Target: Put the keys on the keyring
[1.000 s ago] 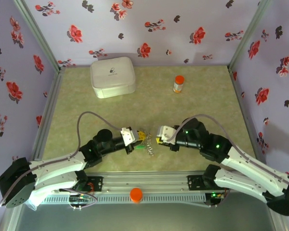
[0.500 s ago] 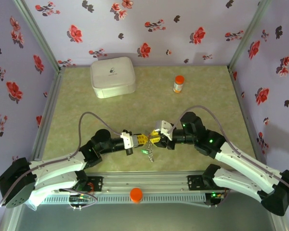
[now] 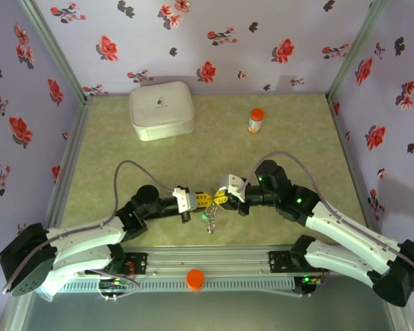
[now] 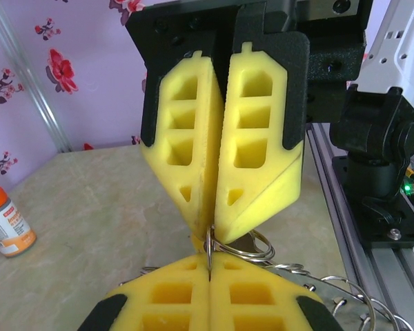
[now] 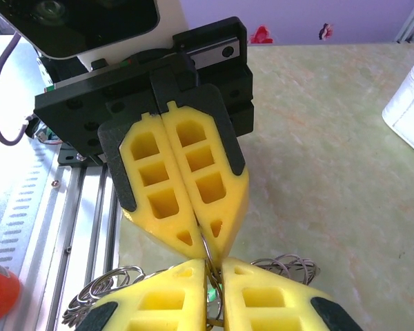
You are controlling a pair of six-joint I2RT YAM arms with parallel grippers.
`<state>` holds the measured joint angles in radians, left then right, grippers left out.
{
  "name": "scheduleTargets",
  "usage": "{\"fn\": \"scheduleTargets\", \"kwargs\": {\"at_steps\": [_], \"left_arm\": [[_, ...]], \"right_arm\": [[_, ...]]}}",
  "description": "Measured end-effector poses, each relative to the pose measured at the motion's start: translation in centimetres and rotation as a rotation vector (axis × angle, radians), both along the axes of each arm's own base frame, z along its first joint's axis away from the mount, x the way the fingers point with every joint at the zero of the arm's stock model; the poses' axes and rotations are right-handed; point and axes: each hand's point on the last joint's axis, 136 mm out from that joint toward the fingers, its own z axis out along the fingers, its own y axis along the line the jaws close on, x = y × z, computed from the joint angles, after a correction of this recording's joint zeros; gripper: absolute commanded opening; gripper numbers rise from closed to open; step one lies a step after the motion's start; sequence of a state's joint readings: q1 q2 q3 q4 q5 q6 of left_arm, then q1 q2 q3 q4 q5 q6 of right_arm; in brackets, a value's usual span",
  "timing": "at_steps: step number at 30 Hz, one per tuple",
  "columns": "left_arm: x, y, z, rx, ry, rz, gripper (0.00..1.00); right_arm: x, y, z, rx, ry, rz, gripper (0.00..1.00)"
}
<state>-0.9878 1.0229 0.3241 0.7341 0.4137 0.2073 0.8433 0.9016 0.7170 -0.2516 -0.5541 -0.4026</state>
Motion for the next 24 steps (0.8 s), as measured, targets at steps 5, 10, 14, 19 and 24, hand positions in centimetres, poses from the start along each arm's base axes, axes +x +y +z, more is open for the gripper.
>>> {"fn": "scheduleTargets", "kwargs": {"at_steps": [5, 10, 14, 19, 24], "left_arm": [[-0.1, -0.1, -0.1, -0.002, 0.02, -0.011, 0.0], [-0.3, 0.0, -0.6, 0.001, 0.051, -0.024, 0.0], [-0.3, 0.0, -0.9, 0.0, 0.068, -0.027, 0.0], [-0.4, 0.1, -0.5, -0.018, 0.06, -0.032, 0.0], [-0.1, 0.2, 0.2, -0.047, 0.05, -0.023, 0.0]], "right_arm": [[-0.2, 0.2, -0.4, -0.014, -0.009, 0.015, 0.17], [-0.3, 0.4, -1.0, -0.045, -0.014, 0.03, 0.18], [-0.2, 0.2, -1.5, -0.07, -0.018, 0.019, 0.2], [0.1, -0.5, -1.1, -0.077, -0.03, -0.029, 0.41], [0.2, -2.2, 1.6, -0.014, -0.096, -0.111, 0.49]]}}
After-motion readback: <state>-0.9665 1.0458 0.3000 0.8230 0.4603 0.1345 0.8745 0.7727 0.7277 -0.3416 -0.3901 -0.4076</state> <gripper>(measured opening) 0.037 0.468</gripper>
